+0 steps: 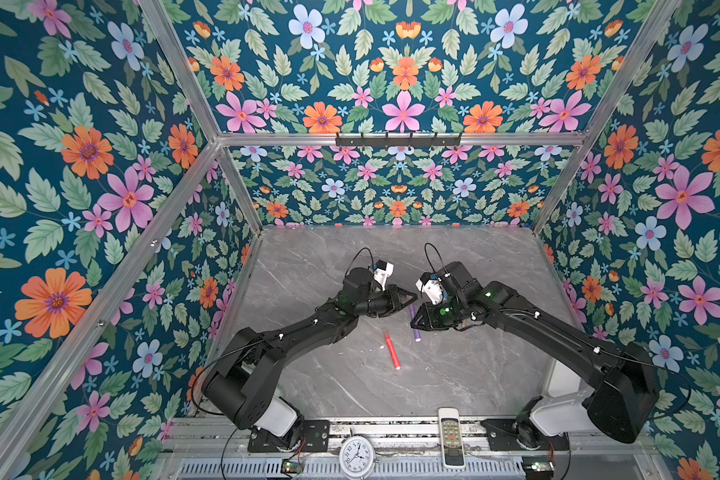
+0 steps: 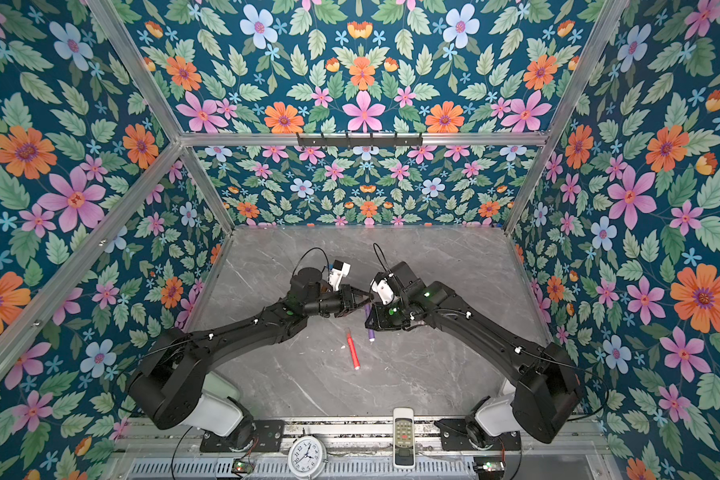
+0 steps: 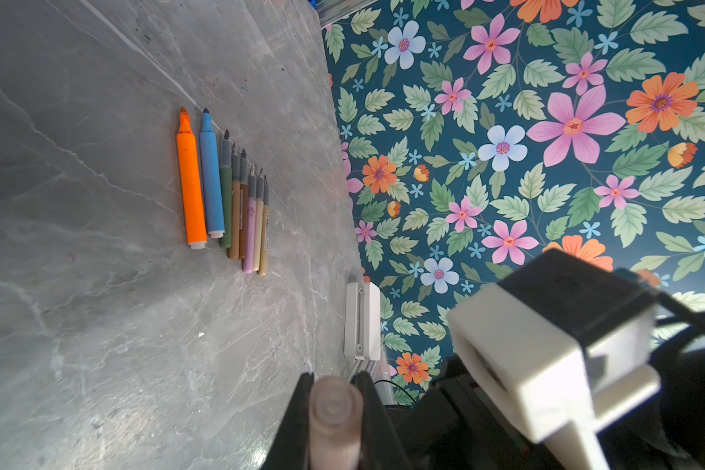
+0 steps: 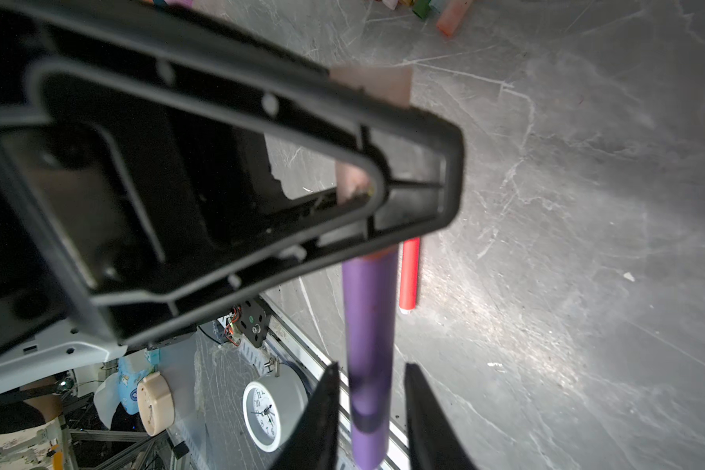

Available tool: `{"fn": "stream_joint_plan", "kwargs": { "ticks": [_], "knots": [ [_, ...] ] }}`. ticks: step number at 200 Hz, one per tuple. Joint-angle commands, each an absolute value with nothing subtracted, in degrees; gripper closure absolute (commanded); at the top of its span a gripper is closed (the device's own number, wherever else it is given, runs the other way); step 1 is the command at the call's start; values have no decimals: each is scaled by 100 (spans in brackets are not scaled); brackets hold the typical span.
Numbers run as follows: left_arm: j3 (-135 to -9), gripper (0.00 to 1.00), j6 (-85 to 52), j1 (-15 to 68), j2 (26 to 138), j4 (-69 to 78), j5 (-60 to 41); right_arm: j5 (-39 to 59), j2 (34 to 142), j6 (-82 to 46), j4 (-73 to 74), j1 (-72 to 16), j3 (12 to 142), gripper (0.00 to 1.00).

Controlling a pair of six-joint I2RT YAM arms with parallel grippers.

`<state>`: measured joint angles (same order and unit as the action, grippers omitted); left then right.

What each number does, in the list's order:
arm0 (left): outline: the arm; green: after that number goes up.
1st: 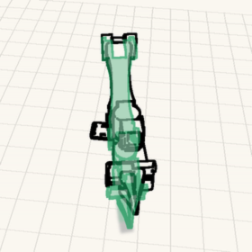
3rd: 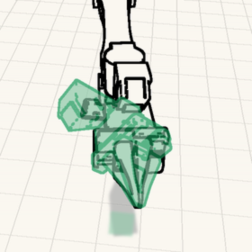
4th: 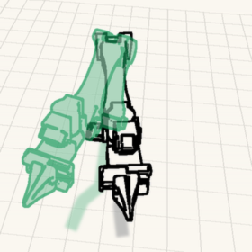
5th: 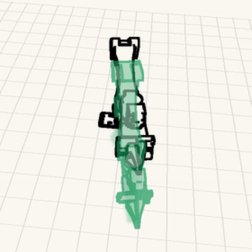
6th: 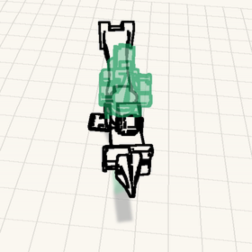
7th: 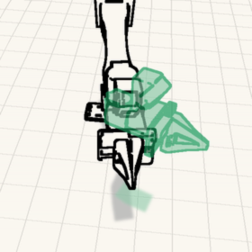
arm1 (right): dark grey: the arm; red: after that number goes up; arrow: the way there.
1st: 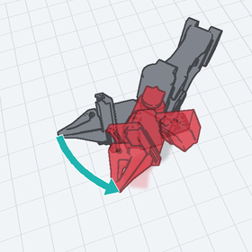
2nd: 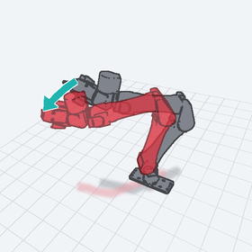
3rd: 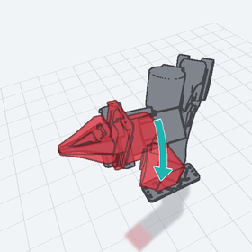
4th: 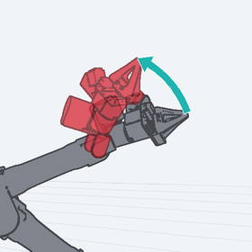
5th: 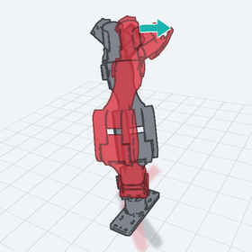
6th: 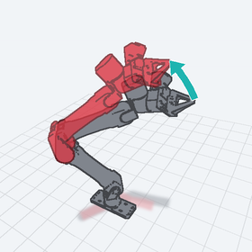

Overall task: Open the pen caps
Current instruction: 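Pull the right gripper away from the left gripper to uncap the marker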

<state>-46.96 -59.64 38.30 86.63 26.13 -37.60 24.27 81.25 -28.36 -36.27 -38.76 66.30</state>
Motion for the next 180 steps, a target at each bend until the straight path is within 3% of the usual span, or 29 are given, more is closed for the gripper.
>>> {"fn": "stream_joint_plan", "kwargs": {
  "ticks": [1,37,48,68,106,133,153,180],
  "knots": [
    [-4702,100,-5933,3844,8628,2821,-3850,2302,8254,-2863,-3553,-3812,6762,68],
    [-4664,100,-5996,3840,8585,2883,-3841,2384,8639,-2936,-3413,-3676,7025,70],
    [-4649,100,-6003,3838,8569,2883,-3833,2478,8747,-2936,-3379,-3682,7095,77],
    [-4674,100,-6012,3831,8574,2866,-3810,2614,8807,-2929,-3354,-3677,7107,100],
    [-4950,92,-5898,3796,8736,2637,-3735,2637,8484,-3011,-3298,-3681,6713,100],
    [-5027,92,-6016,3798,8905,2845,-3835,2593,8290,-3063,-3244,-3682,6531,100],
    [-4985,79,-6138,3798,8934,3027,-3883,2590,8263,-3059,-3241,-3680,6504,100],
    [-4953,74,-6161,3805,8895,3059,-3903,2610,8319,-3048,-3234,-3682,6537,100]
  ]
}}
